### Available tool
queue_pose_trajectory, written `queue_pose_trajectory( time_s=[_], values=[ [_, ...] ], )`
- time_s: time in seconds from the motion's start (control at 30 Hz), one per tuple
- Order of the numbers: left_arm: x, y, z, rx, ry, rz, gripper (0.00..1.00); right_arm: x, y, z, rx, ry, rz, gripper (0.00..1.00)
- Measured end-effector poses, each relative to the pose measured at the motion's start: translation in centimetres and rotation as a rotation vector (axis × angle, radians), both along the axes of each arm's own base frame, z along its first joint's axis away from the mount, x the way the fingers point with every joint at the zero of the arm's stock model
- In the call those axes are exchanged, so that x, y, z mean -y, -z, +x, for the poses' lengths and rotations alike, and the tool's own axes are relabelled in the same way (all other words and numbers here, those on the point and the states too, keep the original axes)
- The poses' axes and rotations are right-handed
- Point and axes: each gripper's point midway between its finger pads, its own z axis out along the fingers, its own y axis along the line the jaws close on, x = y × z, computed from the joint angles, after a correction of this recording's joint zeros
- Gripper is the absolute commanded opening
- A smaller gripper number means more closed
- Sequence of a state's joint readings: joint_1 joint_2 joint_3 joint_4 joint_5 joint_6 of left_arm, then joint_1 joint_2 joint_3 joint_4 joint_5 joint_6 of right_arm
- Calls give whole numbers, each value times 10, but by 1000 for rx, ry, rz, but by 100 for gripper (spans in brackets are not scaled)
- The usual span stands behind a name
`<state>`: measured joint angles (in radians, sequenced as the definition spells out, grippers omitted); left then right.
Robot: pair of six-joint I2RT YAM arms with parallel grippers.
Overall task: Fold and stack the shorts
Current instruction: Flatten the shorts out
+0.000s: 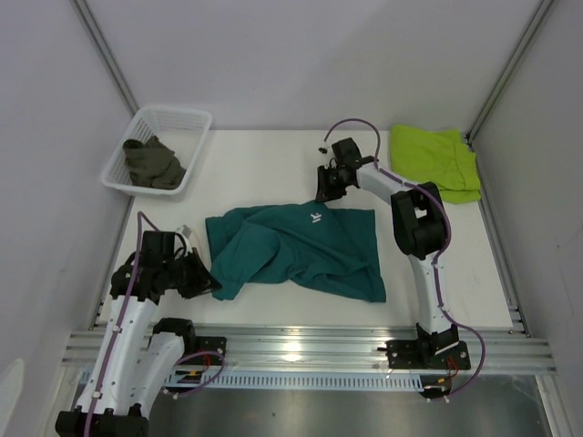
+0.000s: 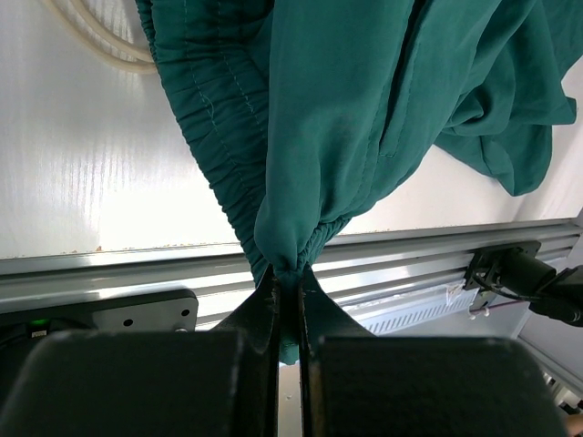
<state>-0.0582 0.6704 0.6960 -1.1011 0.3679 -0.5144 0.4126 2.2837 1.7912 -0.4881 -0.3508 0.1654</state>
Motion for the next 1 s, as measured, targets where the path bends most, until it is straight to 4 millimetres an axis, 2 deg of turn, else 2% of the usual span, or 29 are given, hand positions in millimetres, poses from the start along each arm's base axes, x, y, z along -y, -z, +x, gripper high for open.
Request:
queue_pose_trajectory(
  time_s=[0.07,0.1,0.2,0.33,0.43,0.5,0.57,0.6,0.67,0.73,0.83,0.9,1.0],
  values=[
    [0,0,0,-2,1,0,1,0,3,-1,10,-10,6,2],
    [0,-1,1,-2,1,0,0,1,6,-3,6,-10,10,0],
    [0,-3,2,-2,1,0,1,4,2,-4,3,-1,33,0],
    [0,-12,10,1,3,5,0,13,-20,8,-4,65,111,0],
    [-3,-22,22,12,7,28,1,36,-42,34,13,149,185,0],
    [-6,-30,32,24,5,49,1,58,-58,50,36,208,227,0],
    [-10,-37,44,40,4,78,1,84,-77,56,73,262,259,0],
    [-11,-40,48,49,1,86,1,93,-87,51,89,278,267,0],
    [-15,-43,57,67,-10,105,1,111,-106,24,108,310,279,0],
    [-20,-42,61,64,-28,114,0,115,-131,-9,170,310,306,0],
    [-26,-38,66,44,-59,111,1,109,-150,-72,224,289,324,0],
    [-34,-34,74,25,-98,99,0,101,-156,-117,252,271,320,0],
    [-44,-28,85,1,-133,94,1,89,-159,-164,265,237,309,0]
  ],
)
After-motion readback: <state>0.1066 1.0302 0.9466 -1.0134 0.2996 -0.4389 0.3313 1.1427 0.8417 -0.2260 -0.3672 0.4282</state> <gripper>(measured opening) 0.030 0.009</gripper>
